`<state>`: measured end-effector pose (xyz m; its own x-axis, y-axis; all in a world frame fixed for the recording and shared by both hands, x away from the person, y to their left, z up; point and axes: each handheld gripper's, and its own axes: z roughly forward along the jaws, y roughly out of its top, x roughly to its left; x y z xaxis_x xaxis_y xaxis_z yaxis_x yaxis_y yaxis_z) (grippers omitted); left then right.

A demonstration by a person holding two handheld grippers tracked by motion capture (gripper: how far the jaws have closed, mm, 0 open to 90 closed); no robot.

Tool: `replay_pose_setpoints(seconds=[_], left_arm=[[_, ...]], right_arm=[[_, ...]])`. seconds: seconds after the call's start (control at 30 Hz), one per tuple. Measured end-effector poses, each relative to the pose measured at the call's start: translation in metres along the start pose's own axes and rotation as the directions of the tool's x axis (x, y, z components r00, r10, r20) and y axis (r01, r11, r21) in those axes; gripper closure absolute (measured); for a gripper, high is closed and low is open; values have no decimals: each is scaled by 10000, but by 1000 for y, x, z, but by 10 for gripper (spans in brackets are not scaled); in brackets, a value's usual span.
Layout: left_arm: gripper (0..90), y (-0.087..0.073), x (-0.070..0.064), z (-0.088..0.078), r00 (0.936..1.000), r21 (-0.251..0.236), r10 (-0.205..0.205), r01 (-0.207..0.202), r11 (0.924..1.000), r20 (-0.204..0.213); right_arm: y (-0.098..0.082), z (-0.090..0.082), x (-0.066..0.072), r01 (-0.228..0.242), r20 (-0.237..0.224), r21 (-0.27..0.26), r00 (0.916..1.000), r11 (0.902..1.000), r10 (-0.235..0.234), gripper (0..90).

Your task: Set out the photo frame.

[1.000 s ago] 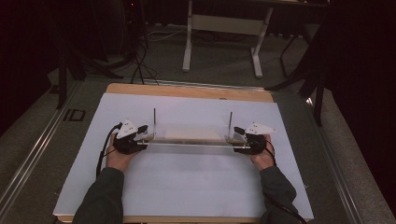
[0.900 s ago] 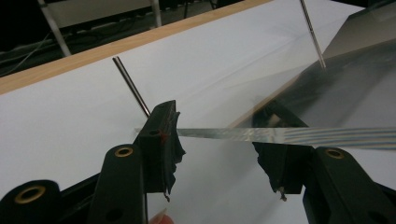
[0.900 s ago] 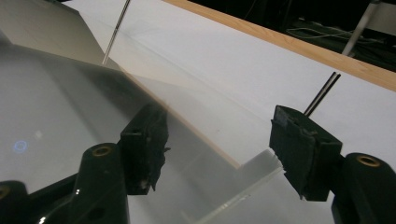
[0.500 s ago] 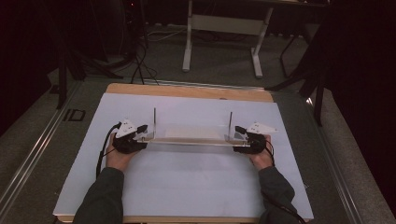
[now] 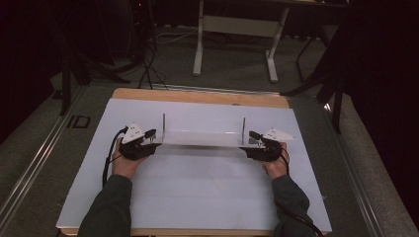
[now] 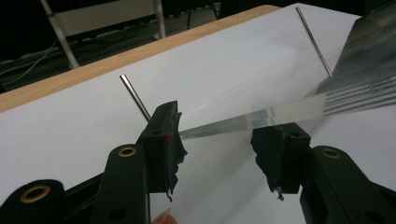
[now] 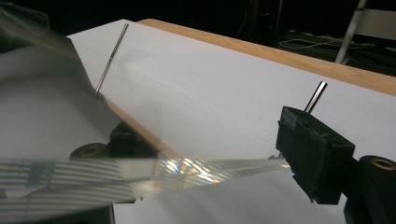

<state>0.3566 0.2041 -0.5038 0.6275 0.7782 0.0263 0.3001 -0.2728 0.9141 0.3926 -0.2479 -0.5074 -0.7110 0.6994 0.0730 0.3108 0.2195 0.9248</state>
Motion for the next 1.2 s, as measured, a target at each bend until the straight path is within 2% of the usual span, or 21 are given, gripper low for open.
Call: replay_pose_setpoints(seconds=[0.17, 0.3, 0.5, 0.6, 0.67, 0.87, 0.97, 1.2], left_arm=[[512, 2, 1, 1, 10000, 5, 45, -45, 10000, 7], [510, 5, 3, 2, 10000, -41, 87, -87, 10000, -39], [509, 10, 5, 5, 9999, -133, 142, -143, 9998, -74], [505, 13, 5, 7, 9997, -112, 241, -241, 9996, 19], [496, 14, 7, 8, 9998, -179, 144, -143, 9997, 105], [495, 17, 9, 12, 9999, -405, 14, -10, 9992, 104], [497, 20, 10, 14, 10000, -405, 48, -47, 9992, 27], [507, 29, 8, 17, 9987, -361, 264, -280, 9990, -443]], right_arm=[[2, 1, -3, -182, -171, 8, 9997, 9998, 182, 289], [3, 1, -6, -452, -422, -192, 9981, 9988, 443, 273], [5, 3, -8, -759, -383, -494, 9965, 9959, 741, 278], [6, 3, -8, -671, -370, -534, 9972, 9963, 652, 294], [8, 3, -8, -550, -333, -533, 9980, 9971, 533, 303], [11, 4, -10, -644, -322, -730, 9975, 9953, 622, 320], [13, 5, -12, -706, -281, -797, 9973, 9943, 685, 334], [21, 5, -17, -838, -302, -828, 9962, 9930, 816, 376]])
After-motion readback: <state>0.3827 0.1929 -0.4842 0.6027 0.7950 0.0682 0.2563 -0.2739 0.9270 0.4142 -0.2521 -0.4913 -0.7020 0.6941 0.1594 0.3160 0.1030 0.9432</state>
